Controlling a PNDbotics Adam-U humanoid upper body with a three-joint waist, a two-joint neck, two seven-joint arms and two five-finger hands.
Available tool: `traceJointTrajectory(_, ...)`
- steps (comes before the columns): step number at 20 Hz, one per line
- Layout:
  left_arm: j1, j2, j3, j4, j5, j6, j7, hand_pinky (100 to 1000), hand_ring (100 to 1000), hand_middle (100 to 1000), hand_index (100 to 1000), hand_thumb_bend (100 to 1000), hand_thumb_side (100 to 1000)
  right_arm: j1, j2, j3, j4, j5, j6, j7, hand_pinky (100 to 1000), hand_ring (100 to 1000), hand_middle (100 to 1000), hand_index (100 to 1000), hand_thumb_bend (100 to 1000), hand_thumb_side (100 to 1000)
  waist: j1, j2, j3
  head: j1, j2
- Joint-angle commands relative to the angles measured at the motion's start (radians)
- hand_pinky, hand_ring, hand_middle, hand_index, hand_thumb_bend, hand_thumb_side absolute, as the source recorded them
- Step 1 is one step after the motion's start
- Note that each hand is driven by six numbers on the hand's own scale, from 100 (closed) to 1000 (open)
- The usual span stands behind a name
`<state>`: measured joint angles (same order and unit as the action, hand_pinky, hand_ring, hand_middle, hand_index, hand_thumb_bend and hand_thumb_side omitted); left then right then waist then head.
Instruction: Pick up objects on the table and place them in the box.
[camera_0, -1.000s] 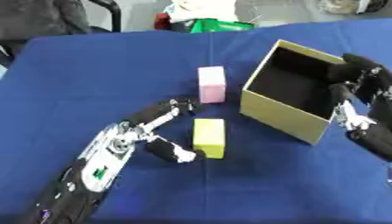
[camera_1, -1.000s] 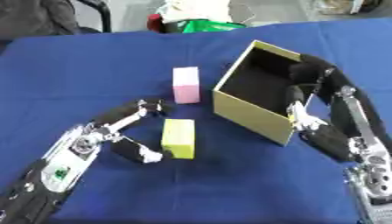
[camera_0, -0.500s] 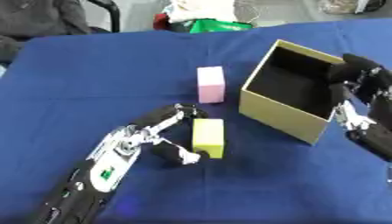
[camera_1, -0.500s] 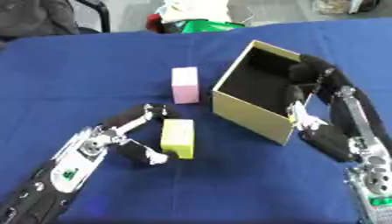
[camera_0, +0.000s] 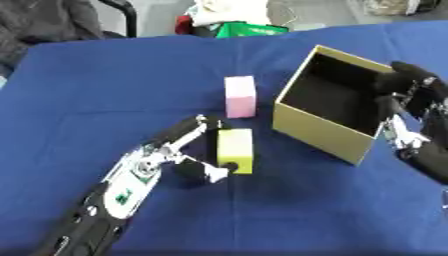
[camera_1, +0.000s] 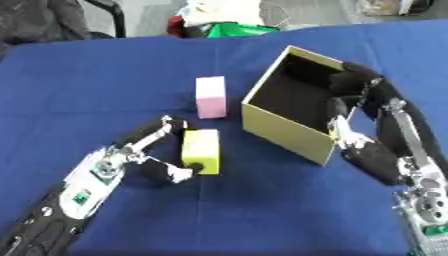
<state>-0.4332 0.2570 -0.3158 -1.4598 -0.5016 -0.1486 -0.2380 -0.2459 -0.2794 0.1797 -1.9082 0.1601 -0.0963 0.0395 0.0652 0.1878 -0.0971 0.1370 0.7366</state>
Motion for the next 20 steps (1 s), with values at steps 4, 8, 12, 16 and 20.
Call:
traceJointTrajectory(4,-0.049,0.062,0.059,-0.016,0.026,0.024,0.070,676,651,564,703,270,264,-0.005,-0.009,-0.001,-0.019,-0.006,-0.002,0.001,737,798,759,916,100,420,0.000,-0.019,0.001,-0.004,-0.010)
traceJointTrajectory(8,-0.124,0.100,0.100,-0.021,0.038,0.053,0.098,682,657,569,707,276,259,-0.004,-0.009,0.003,-0.018,-0.008,-0.002,0.005,737,799,759,916,100,421,0.001,-0.020,-0.009,-0.005,-0.012)
traceJointTrajectory(12,-0.261,0.113,0.099,0.020,0.040,0.064,0.084,689,663,575,711,291,247,-0.004,-0.007,0.021,-0.015,-0.012,-0.004,0.022,737,799,758,916,100,423,0.002,-0.020,-0.028,0.000,-0.017)
traceJointTrajectory(16,-0.405,0.097,0.060,0.106,0.011,0.040,0.043,699,669,581,715,317,249,-0.007,-0.007,0.052,-0.011,-0.018,-0.008,0.053,737,800,757,915,100,425,0.006,-0.018,-0.050,0.011,-0.022)
traceJointTrajectory(20,-0.521,0.050,0.014,0.211,-0.045,-0.019,0.009,706,675,592,722,342,257,-0.016,-0.006,0.087,-0.010,-0.028,-0.013,0.093,736,800,756,915,100,426,0.012,-0.014,-0.075,0.024,-0.028)
